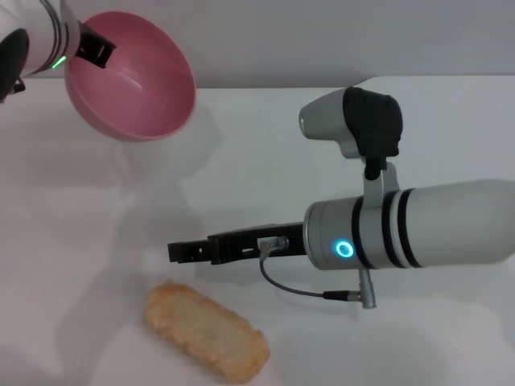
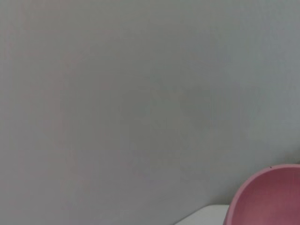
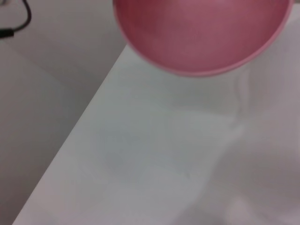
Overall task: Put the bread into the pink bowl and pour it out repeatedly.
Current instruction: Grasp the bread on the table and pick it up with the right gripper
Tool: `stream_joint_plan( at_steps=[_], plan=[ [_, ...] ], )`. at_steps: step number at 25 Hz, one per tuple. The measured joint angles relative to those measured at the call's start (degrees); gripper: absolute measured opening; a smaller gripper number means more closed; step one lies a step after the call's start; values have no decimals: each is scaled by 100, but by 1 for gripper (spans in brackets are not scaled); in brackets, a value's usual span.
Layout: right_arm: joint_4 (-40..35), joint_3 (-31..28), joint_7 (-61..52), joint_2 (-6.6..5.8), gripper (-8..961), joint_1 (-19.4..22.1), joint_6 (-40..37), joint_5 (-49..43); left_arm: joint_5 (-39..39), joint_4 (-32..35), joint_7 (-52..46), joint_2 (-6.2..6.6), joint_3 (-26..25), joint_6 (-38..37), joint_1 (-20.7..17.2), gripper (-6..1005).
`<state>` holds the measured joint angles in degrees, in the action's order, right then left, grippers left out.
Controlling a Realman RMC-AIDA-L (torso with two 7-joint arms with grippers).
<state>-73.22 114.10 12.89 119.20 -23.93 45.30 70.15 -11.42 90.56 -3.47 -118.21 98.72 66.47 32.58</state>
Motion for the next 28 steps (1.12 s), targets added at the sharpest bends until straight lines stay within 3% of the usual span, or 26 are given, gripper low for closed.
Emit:
stream_joint_plan(
  at_steps=[8, 28],
  plan=[
    [818, 106, 624, 6, 707, -304, -93, 952, 0, -15, 48, 0, 18, 0, 88, 49],
    [1526, 325, 810, 11, 695, -637, -290, 1013, 0, -6, 25, -9, 119, 100, 37, 49]
  ],
)
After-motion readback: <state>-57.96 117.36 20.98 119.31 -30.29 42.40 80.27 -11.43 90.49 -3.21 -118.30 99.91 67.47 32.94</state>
